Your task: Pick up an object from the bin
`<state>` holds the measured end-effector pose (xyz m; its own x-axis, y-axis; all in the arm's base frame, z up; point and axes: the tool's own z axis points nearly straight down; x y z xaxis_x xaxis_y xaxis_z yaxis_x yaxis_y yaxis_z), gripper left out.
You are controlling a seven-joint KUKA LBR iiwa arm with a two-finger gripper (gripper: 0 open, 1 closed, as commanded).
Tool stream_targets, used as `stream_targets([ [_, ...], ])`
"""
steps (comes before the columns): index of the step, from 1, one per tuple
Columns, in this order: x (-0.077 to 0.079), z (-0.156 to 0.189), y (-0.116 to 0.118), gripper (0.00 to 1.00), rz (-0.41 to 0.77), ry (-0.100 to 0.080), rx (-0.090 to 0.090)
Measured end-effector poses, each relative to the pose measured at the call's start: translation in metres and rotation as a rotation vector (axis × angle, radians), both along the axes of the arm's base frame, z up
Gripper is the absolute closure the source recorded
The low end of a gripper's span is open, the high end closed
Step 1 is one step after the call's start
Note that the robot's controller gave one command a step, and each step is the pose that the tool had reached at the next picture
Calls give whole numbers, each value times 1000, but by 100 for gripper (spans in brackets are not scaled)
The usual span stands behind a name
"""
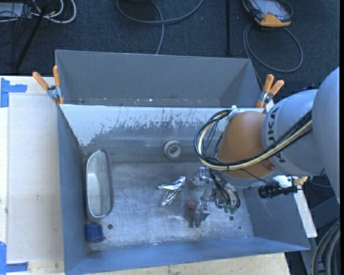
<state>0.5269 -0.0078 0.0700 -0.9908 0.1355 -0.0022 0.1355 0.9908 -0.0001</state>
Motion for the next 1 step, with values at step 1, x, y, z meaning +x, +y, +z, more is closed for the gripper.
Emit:
stream_targets([
  [1, -3, 2, 20, 0, -153, -2, -1],
])
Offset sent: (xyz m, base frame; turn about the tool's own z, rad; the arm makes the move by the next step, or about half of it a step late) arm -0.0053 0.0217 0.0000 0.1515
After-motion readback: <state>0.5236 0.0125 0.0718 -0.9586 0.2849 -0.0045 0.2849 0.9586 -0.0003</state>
